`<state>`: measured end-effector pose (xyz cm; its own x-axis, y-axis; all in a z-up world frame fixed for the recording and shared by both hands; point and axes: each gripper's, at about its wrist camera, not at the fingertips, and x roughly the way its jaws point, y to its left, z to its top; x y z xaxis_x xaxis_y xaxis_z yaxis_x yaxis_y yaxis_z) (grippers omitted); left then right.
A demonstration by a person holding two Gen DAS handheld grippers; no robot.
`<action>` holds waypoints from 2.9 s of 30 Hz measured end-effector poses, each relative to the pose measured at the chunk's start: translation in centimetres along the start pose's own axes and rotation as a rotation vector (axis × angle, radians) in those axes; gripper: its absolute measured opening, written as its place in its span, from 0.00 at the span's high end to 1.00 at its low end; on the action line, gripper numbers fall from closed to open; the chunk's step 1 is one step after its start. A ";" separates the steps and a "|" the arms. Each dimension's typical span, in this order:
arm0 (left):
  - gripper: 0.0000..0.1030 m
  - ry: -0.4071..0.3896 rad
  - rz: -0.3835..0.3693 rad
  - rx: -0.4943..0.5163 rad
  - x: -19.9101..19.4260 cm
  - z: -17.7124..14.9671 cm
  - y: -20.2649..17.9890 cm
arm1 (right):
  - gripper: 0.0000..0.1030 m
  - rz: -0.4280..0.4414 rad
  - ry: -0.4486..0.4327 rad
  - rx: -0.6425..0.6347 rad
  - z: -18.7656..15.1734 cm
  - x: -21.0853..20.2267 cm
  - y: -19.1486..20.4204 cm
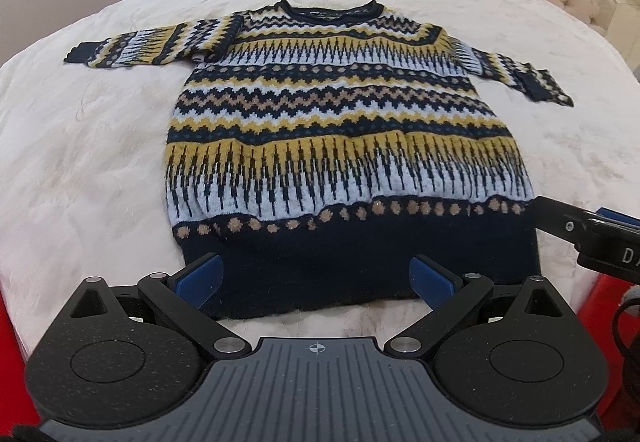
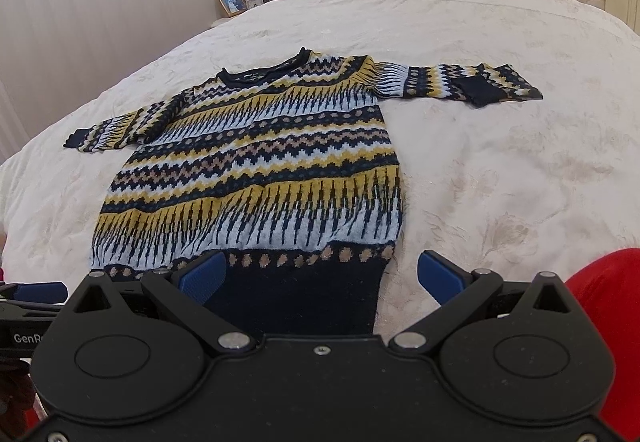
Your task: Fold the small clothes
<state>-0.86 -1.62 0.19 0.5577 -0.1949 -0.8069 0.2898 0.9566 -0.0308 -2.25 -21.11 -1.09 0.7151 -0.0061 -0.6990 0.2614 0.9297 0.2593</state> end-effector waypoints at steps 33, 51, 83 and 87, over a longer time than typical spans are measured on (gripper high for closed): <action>0.02 -0.061 0.027 0.027 0.2 1.1 -0.2 | 0.01 0.031 0.001 0.066 0.4 1.2 -0.6; 0.02 -0.189 0.030 0.063 2.2 6.4 -0.5 | 0.01 0.131 -0.026 0.095 4.4 5.2 -2.0; 0.02 -0.228 0.123 0.083 17.3 11.9 2.1 | 0.39 -0.283 -0.057 0.022 16.0 19.6 -14.9; 0.00 -0.176 0.065 0.048 18.7 11.1 3.0 | 0.39 -0.204 -0.116 0.044 16.1 18.5 -12.3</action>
<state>19.09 -4.77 -8.43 0.7023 -0.1722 -0.6907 0.2836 0.9576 0.0497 18.17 -38.59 -6.52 0.7135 -0.2368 -0.6594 0.4344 0.8879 0.1512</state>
